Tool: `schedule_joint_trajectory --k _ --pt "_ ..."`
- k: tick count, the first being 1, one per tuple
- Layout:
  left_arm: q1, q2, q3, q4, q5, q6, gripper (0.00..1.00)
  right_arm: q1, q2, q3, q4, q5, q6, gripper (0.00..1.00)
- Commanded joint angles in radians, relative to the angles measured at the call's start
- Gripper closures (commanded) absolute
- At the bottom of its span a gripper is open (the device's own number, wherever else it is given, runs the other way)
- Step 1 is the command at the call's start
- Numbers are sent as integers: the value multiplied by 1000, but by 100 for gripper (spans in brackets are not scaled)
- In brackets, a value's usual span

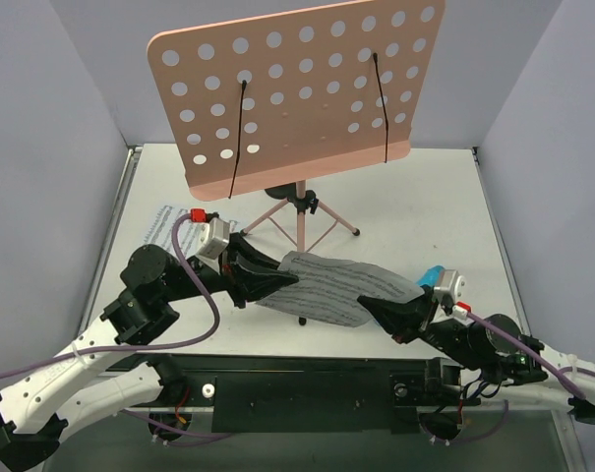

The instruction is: Set up the instrument practice props

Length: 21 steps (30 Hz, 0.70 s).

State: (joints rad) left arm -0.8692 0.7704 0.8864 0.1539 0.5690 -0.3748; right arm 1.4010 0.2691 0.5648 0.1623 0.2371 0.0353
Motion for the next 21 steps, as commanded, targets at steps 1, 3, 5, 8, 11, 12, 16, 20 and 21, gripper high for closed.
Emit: schedule_joint_trajectory --k 1,3,5,8,11,12,16,20,21 --pt "10 -17 16 35 -46 -4 66 0 25 43 83 37 -14 100" --pt "15 -17 25 16 -60 16 51 -2 36 69 71 38 -20 100" --pt "19 -17 48 -30 -83 46 40 0 57 130 40 45 -28 100" --pt "24 -23 123 -187 -185 128 27 1 110 210 -15 80 -53 100" --pt "24 -26 244 -344 -334 232 26 0 169 340 -102 120 -90 100" --pt "24 -26 270 -405 -406 246 26 -2 209 375 -127 139 -98 100" --pt "22 -26 371 -487 -498 313 27 -2 352 573 -276 172 -144 100" --pt "24 -19 437 -498 -549 347 29 -5 475 719 -294 160 -215 100" --pt "22 -7 462 -496 -558 358 30 -8 490 757 -293 154 -245 100"
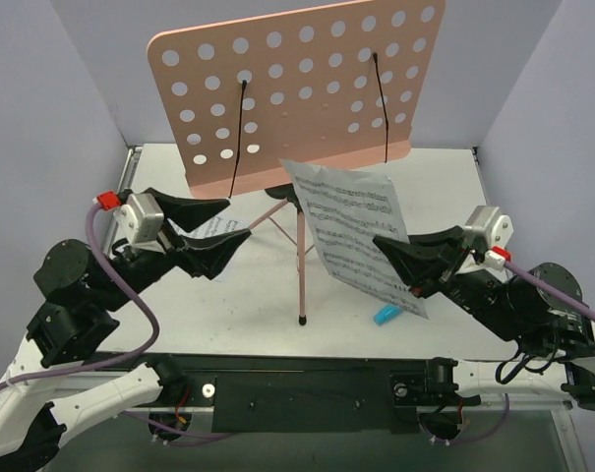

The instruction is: Set up the instrument practice props

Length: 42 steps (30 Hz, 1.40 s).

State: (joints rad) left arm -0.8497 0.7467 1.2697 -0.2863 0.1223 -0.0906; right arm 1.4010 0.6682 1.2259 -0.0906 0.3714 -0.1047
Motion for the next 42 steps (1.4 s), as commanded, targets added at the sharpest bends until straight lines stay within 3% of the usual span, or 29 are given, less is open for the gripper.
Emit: schedule_joint_trajectory --k 1,8,12,27,31,37,42 --pt "4 23 94 -59 -113 78 30 -17 125 119 -41 11 -118 100" --pt "5 80 201 -13 -255 132 34 -160 220 271 -17 -196 -167 100" --pt "5 112 223 38 -338 149 35 -168 244 306 51 -219 -220 100" --pt "5 318 433 67 -351 155 36 -252 376 584 59 -343 -291 100" --pt "6 339 465 55 -362 158 37 -376 465 725 -34 -513 -211 100" --pt "6 330 470 55 -369 153 37 -690 582 853 -64 -851 8 100" --pt "6 332 476 50 -377 157 37 -879 613 816 139 -1109 271 100"
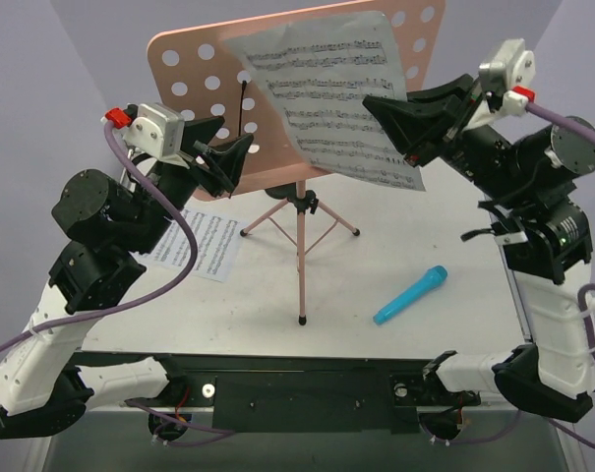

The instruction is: Set up the instrument practice props

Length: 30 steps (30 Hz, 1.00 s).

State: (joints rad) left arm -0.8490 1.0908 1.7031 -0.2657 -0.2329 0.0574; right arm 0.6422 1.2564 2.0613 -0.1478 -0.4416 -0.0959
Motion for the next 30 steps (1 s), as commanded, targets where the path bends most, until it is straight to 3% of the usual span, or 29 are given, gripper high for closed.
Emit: schedule_joint_trajectory --k 1,8,19,23,30 --pt "4 -8 43 31 -20 7 37 -175 26 -32 297 -327 315 100" --pt "5 23 35 43 -28 -2 37 -351 28 -207 717 -395 703 100" --pt "19 83 56 77 -68 10 39 -374 31 -250 801 -367 753 100" --pt "24 89 56 83 -80 9 51 -375 23 -265 804 -370 749 100" --pt "31 77 40 95 -85 1 81 -377 28 -268 797 -375 745 100"
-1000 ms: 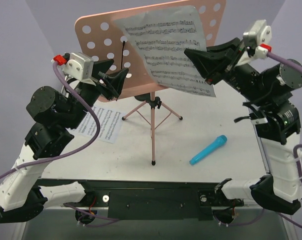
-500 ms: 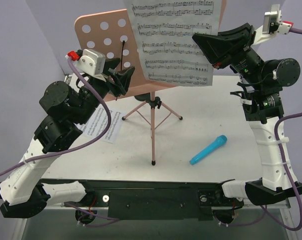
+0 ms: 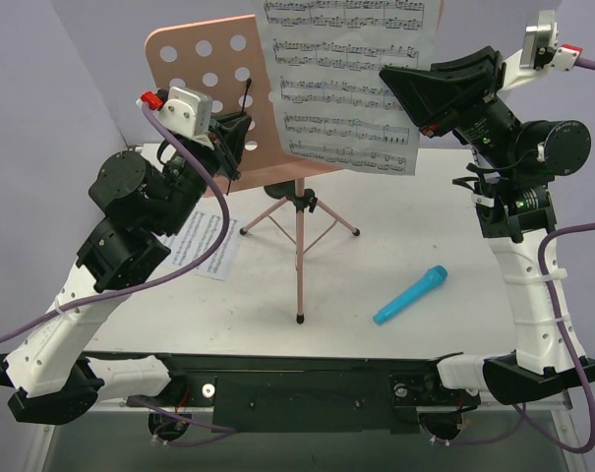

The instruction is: Set up the instrument practice props

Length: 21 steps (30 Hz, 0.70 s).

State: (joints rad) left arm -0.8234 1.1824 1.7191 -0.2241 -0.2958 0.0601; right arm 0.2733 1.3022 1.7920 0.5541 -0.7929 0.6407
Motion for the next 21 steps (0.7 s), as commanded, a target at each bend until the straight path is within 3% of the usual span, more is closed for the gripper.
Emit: schedule_joint_trajectory --k 1,9,15,21 --pt "9 -18 17 55 -20 -5 83 -8 -18 1 96 -23 10 100" --pt "7 -67 -19 98 4 -35 97 -6 2 -11 167 0 73 100" --pt "9 -125 -122 209 35 -52 100 0 35 -8 237 -3 120 100" --pt "9 -158 -208 344 92 -54 100 56 51 -14 257 -38 56 100"
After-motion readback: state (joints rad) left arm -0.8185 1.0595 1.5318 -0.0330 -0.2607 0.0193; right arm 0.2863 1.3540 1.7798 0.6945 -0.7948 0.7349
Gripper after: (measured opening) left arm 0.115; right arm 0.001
